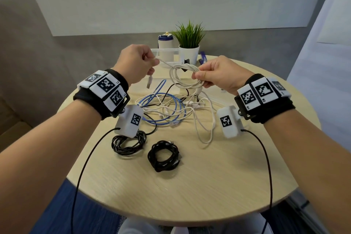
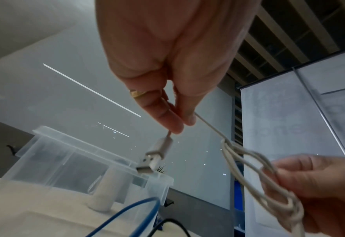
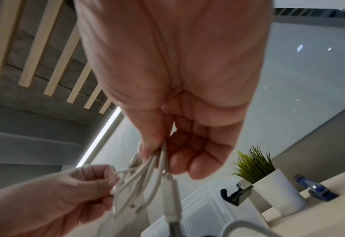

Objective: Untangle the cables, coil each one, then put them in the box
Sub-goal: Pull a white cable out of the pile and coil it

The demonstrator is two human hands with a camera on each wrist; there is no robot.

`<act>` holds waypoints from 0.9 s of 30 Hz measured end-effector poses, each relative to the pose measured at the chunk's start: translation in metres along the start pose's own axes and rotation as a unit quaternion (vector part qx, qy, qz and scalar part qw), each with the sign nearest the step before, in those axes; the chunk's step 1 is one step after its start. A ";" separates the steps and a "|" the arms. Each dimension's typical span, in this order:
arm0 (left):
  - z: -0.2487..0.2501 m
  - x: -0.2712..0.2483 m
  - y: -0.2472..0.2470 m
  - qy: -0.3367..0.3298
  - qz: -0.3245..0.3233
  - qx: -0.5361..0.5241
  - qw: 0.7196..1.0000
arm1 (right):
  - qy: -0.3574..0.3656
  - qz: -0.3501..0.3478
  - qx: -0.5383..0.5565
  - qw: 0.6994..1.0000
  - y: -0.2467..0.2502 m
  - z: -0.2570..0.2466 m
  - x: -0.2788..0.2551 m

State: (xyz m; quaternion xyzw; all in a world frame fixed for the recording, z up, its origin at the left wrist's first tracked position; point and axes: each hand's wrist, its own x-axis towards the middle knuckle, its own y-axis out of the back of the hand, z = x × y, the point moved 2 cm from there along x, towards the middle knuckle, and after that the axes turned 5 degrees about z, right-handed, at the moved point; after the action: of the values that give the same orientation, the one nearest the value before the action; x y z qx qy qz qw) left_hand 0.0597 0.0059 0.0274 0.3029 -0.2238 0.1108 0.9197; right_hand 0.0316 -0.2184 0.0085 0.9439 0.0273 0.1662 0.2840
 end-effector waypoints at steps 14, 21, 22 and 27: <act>-0.014 -0.024 -0.028 0.099 -0.046 -0.139 0.984 | -0.005 0.072 0.162 0.984 -0.006 -0.001 0.003; -0.001 -0.025 -0.027 0.105 0.027 -0.330 0.938 | -0.016 0.046 0.140 0.989 -0.009 -0.002 0.001; 0.000 -0.026 -0.029 0.112 0.022 -0.352 0.929 | -0.017 0.042 0.141 0.989 -0.010 -0.003 0.001; 0.004 -0.032 -0.032 0.169 -0.020 -0.436 0.884 | -0.023 0.052 0.145 0.988 -0.016 -0.001 0.003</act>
State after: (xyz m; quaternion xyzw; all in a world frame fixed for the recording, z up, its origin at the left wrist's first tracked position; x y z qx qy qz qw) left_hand 0.0415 -0.0242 -0.0017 -0.1474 -0.0846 0.0328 0.9849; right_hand 0.0343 -0.2044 0.0014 0.9789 -0.0048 0.1529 0.1358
